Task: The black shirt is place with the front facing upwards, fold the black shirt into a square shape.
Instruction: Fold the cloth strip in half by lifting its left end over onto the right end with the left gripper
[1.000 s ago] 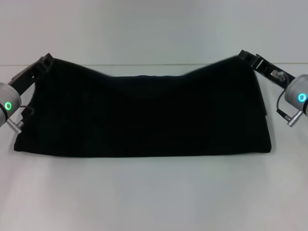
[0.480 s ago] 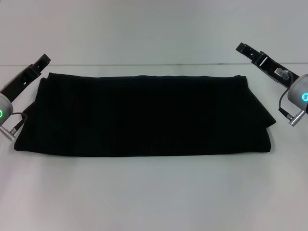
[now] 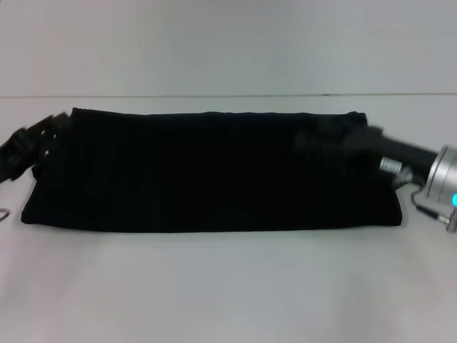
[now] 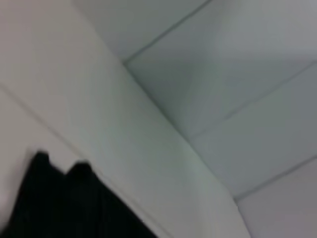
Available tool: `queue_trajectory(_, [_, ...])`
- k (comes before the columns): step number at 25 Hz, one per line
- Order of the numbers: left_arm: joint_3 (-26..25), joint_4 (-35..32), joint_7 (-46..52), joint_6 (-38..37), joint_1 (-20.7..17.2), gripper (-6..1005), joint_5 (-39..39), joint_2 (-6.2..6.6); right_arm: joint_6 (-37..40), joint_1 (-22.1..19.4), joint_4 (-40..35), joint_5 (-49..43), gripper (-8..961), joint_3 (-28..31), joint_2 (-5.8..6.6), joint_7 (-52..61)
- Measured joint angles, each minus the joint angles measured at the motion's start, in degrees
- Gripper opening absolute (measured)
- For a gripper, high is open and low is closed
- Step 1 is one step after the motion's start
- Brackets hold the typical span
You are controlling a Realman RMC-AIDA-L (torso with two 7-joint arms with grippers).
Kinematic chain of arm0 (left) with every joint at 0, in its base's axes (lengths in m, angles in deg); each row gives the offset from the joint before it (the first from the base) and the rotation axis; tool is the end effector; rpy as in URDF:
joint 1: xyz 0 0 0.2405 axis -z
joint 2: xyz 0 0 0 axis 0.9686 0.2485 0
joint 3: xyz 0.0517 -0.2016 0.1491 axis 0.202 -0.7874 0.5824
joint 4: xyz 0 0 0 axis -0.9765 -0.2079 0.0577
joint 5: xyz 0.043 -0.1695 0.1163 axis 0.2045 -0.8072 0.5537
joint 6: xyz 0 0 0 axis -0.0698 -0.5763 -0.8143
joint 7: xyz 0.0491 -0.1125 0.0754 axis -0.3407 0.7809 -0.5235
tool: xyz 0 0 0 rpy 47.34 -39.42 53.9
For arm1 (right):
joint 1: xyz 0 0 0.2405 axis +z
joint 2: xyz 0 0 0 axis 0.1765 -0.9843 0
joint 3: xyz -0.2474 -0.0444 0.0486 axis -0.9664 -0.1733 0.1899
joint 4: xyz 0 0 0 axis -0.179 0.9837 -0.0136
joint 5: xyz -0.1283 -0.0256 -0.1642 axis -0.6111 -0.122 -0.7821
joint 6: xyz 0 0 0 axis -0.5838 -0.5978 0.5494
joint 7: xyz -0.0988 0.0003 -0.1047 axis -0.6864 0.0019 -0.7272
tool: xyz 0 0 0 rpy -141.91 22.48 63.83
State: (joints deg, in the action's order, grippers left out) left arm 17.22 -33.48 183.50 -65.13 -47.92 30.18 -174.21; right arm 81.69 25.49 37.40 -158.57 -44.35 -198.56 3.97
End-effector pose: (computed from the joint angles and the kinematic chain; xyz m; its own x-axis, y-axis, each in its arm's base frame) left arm -0.3399 0.3457 0.0587 -0.0960 0.5252 0.8456 0.9769 -0.1131 0.1811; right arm 0.2435 0.3720 -0.0276 0.6754 -0.3390 -0.6549 -0.5977 -0.7718 -0.2170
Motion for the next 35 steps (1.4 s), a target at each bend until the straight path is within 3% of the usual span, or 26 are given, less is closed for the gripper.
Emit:
queue_trajectory(4, [-0.5, -5.2, 9.2, -7.6, -3.7, 701, 4.4, 0.4, 3.4, -1.3, 0.2, -0.9, 856, -2.4, -0.21, -6.1])
queue_trajectory(9, [-2.1, -7.5, 15.0, -10.2, -5.5, 704, 8.8, 0.8, 4.8, -2.5, 0.7, -0.9, 883, -4.9, -0.49, -10.4])
queue_trajectory(11, [-4.7, -7.9, 18.4, -11.2, -5.7, 706, 13.8, 1.12, 4.5, -2.7, 0.7, -0.9, 894, -5.5, -0.54, -10.7])
queue_trajectory(35, [-5.2, -2.9, 23.7, -2.1, -4.6, 736, 18.6, 1.58, 2.5, -3.1, 1.5, -0.7, 925, -5.9, -0.55, -10.7])
